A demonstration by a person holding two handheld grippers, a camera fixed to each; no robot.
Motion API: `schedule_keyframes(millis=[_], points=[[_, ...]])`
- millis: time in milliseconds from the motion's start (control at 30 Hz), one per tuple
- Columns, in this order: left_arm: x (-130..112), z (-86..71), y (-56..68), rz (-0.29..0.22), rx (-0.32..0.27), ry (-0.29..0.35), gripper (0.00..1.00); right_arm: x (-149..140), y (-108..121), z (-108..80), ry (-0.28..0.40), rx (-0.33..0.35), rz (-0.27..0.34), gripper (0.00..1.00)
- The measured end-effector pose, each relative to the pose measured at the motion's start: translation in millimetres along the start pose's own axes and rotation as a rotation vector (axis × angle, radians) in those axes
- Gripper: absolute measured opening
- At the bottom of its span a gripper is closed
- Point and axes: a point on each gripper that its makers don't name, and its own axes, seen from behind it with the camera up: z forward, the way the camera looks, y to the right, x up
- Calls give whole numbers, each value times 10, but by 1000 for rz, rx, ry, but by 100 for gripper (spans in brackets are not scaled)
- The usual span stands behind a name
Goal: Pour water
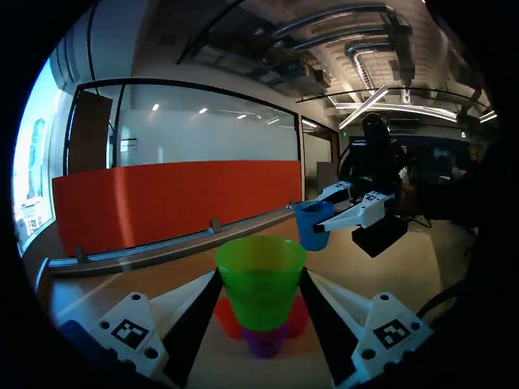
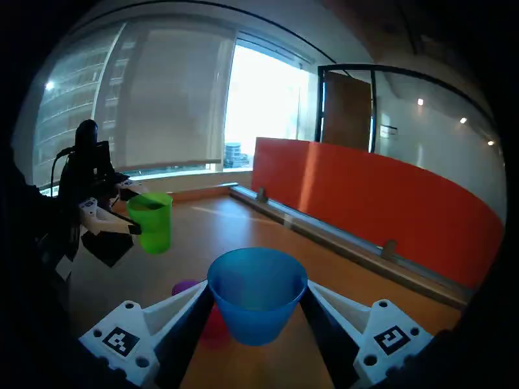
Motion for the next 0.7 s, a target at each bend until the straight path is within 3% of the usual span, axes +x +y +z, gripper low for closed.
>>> schedule_keyframes(millis=[700], points=[[-99, -87, -204, 6, 41, -29, 83, -136, 74, -98, 11, -15, 16, 90]])
